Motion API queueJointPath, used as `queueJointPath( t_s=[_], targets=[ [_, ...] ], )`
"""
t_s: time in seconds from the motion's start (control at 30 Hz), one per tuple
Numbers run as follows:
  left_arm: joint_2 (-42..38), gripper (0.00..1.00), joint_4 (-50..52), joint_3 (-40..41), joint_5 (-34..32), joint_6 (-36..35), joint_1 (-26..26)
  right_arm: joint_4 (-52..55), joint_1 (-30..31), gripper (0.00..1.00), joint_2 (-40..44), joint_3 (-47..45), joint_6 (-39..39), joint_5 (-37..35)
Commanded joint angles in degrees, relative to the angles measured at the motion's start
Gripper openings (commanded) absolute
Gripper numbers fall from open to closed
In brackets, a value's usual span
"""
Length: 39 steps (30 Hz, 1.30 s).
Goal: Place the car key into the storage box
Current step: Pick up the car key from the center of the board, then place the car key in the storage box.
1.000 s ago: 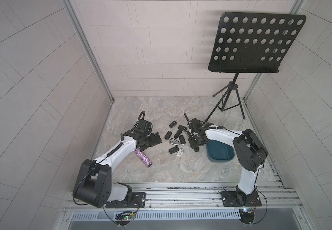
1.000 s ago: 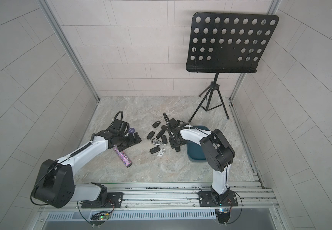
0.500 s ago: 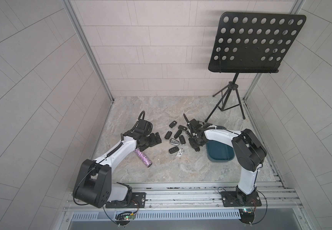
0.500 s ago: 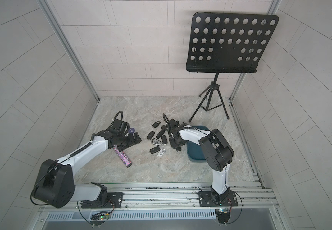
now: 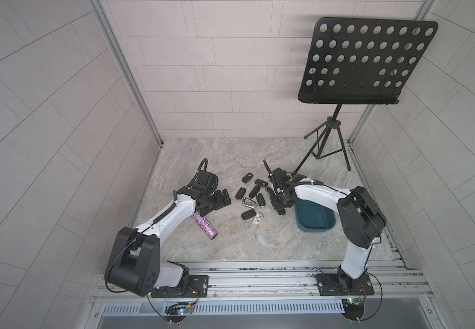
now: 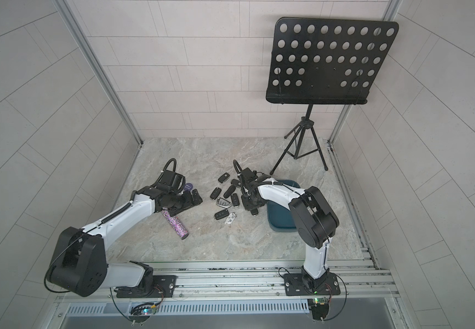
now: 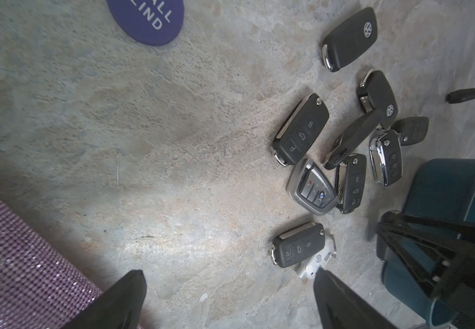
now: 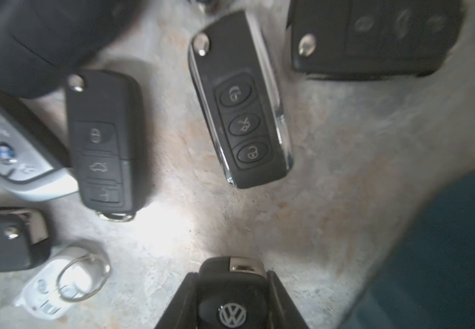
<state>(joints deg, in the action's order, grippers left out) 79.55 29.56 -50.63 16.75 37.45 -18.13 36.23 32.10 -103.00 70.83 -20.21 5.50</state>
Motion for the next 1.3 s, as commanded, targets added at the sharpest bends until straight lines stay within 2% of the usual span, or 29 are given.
queueJointPath(
  t_s=[0.0,0.3,0.57,0.9,1.27],
  targets=[
    [2.2,1.00,1.5,-4.1,0.3,-1.8,0.0,1.7,-1.0,0.32,5.7,2.1,-1.4,0.2],
    [8.2,1.00,3.2,-13.1,2.9,-4.8,-1.1,3.4,-7.3,0.32,13.9,1.8,-2.2,0.2],
    [12.9,1.00,6.2,-19.4,2.0,-8.5,-5.5,4.5,-15.0,0.32,16.9,-1.7,-0.5,-0.7],
    [14.0,1.00,7.3,-19.8,0.5,-11.1,-8.8,0.9,-18.9,0.32,12.3,-5.5,0.7,-1.4],
    [11.0,1.00,6.6,-15.8,-1.8,-10.9,-8.8,-3.3,-19.1,0.31,2.9,-2.5,-0.7,1.5]
  ],
)
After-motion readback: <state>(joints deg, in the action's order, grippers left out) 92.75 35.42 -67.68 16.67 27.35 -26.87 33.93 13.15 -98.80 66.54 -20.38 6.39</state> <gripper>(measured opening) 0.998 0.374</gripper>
